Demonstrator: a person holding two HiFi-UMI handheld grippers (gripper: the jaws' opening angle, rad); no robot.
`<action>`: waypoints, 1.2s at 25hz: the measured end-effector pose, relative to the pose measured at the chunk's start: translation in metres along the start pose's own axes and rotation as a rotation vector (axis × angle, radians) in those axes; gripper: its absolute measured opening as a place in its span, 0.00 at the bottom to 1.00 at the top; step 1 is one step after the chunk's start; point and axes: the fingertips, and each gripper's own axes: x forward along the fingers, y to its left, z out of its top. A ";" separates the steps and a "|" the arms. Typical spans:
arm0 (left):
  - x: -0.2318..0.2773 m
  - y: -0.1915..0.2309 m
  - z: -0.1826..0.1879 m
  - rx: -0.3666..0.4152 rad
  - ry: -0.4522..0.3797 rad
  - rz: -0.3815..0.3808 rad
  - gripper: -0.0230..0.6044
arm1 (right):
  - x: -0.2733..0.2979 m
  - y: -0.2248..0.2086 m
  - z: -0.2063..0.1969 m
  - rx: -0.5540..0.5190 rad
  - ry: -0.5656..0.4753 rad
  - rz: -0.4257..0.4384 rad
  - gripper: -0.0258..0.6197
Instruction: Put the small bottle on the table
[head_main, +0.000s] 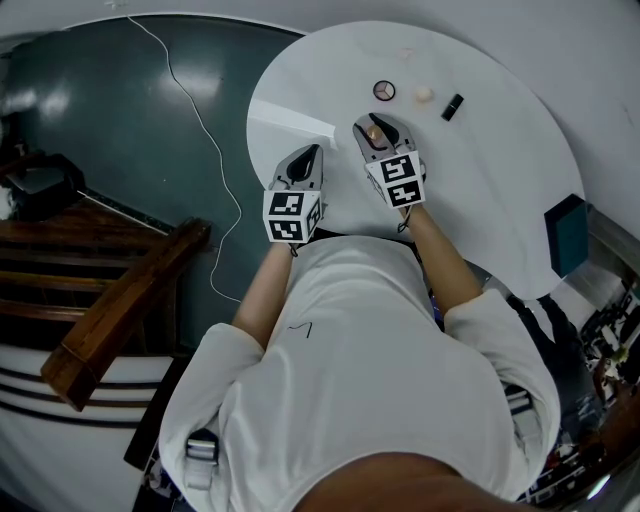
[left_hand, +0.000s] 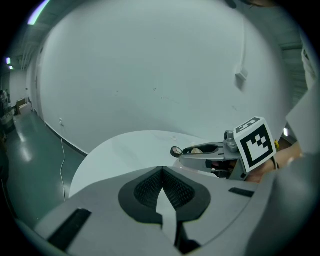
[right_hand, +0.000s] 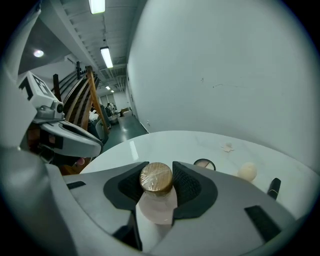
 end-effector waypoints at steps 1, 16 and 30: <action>0.000 -0.001 0.000 0.002 0.000 -0.001 0.06 | 0.000 0.001 -0.001 -0.003 0.001 0.000 0.26; 0.005 -0.025 0.014 0.055 -0.014 -0.055 0.06 | -0.037 -0.003 0.002 0.078 -0.079 0.027 0.43; 0.026 -0.074 0.002 0.119 0.048 -0.139 0.06 | -0.097 -0.035 -0.057 0.175 -0.055 -0.059 0.43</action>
